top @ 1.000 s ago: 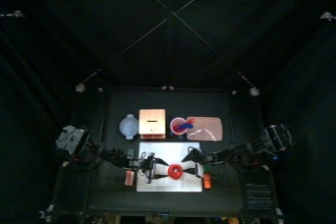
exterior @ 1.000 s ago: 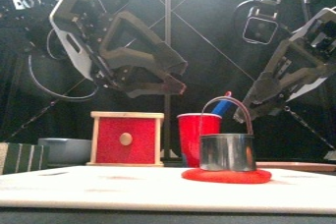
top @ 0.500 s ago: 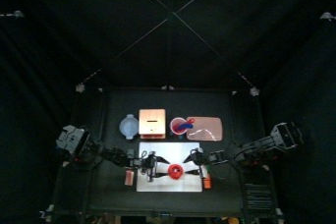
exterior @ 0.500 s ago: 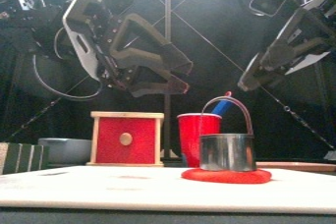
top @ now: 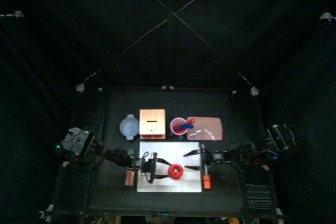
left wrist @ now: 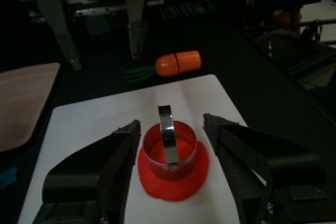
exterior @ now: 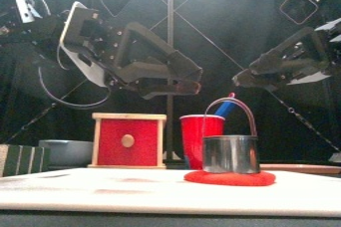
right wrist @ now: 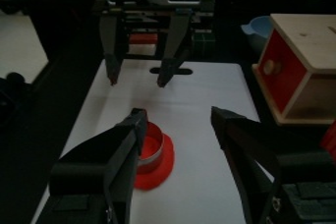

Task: Get the cutter from the drawer then cut the dough then place the extra dough in the bowl
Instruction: Cut the dough

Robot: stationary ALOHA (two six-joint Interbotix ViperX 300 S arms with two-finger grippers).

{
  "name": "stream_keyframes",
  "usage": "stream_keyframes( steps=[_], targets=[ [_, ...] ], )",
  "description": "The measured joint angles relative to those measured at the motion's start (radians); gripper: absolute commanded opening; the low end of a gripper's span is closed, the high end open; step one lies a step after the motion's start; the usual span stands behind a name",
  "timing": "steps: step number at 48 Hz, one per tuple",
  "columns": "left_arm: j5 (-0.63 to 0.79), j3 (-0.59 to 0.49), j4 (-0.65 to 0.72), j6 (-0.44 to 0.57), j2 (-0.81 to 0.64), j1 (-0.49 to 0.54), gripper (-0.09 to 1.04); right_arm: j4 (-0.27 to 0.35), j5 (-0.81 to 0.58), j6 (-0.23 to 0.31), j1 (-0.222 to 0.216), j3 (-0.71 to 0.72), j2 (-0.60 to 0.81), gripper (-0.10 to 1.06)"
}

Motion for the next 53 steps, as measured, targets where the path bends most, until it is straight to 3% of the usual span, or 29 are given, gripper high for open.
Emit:
stream_keyframes(
  steps=[9, 19, 26, 37, 53],
  targets=[
    [-0.063, 0.015, 0.000, -0.006, 0.043, 0.002, 0.89, 0.135, -0.072, -0.003, 0.109, -0.044, 0.101, 0.88],
    [-0.152, 0.009, 0.000, -0.021, 0.100, 0.005, 0.89, 0.261, -0.225, 0.002, 0.181, -0.077, 0.229, 0.88],
    [-0.156, -0.006, 0.000, -0.029, 0.112, 0.006, 0.89, 0.316, -0.252, 0.002, 0.190, -0.115, 0.296, 0.88],
    [-0.135, -0.014, -0.006, -0.043, 0.110, 0.006, 0.90, 0.313, -0.247, 0.003, 0.195, -0.135, 0.322, 0.88],
    [-0.044, -0.041, -0.048, -0.057, 0.106, 0.005, 0.90, 0.374, -0.114, 0.058, 0.201, -0.149, 0.284, 0.88]
  ],
)
